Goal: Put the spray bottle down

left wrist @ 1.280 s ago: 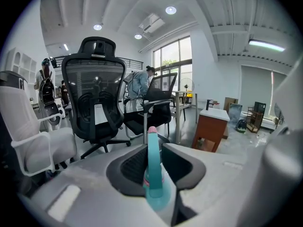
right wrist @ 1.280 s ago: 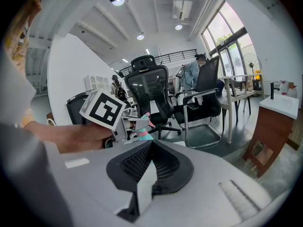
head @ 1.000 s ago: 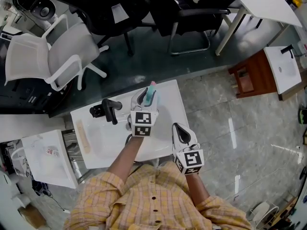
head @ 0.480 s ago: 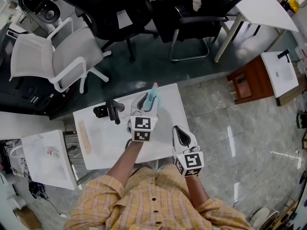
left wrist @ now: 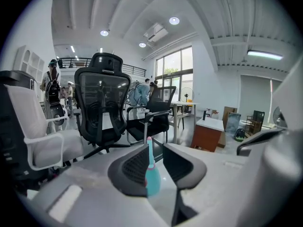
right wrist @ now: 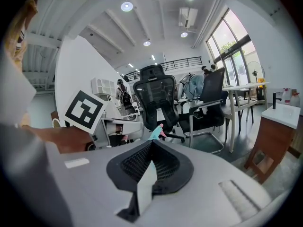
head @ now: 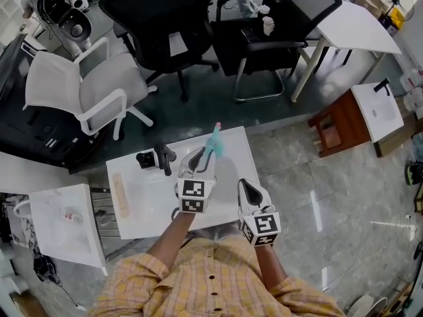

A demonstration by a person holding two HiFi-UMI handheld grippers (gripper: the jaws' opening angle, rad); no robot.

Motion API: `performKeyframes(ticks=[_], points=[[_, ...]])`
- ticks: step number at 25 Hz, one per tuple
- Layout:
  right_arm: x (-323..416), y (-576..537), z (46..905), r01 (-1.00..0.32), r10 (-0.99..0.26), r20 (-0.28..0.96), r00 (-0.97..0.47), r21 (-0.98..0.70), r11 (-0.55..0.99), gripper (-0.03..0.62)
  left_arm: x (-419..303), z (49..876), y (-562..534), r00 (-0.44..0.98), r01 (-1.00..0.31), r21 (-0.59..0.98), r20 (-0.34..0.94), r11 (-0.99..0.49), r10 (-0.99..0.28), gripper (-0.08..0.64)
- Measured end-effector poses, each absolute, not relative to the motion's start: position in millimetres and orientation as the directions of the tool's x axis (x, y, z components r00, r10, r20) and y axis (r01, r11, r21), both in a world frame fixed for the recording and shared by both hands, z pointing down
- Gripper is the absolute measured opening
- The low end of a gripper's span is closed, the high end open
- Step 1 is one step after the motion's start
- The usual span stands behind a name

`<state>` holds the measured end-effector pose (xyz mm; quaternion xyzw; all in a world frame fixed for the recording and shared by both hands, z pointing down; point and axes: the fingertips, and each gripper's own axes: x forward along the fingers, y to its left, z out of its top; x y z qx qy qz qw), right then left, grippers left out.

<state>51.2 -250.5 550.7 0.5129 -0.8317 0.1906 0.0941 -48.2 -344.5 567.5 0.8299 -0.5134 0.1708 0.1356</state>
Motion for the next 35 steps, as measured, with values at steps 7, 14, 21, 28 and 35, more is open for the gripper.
performKeyframes(ticks=[7, 14, 21, 28, 35], points=[[37, -242, 533, -0.885, -0.828, 0.318, -0.462, -0.217, 0.411, 0.000, -67, 547, -319, 0.418, -0.902, 0.065, 0.384, -0.427, -0.823, 0.032], [32, -233, 514, -0.892, -0.844, 0.292, -0.450, -0.199, 0.406, 0.000, -78, 528, -295, 0.427, -0.901, 0.085, 0.351, -0.426, -0.833, 0.000], [31, -224, 493, -0.896, -0.860, 0.261, -0.439, -0.193, 0.400, -0.002, -80, 507, -272, 0.448, -0.892, 0.096, 0.313, -0.441, -0.837, 0.000], [27, -218, 483, -0.903, -0.872, 0.236, -0.428, -0.147, 0.404, -0.002, -84, 495, -254, 0.458, -0.888, 0.096, 0.276, -0.449, -0.845, 0.000], [24, -220, 471, -0.900, -0.875, 0.212, -0.435, -0.124, 0.418, -0.002, -92, 487, -246, 0.446, -0.895, 0.096, 0.234, -0.436, -0.864, 0.000]])
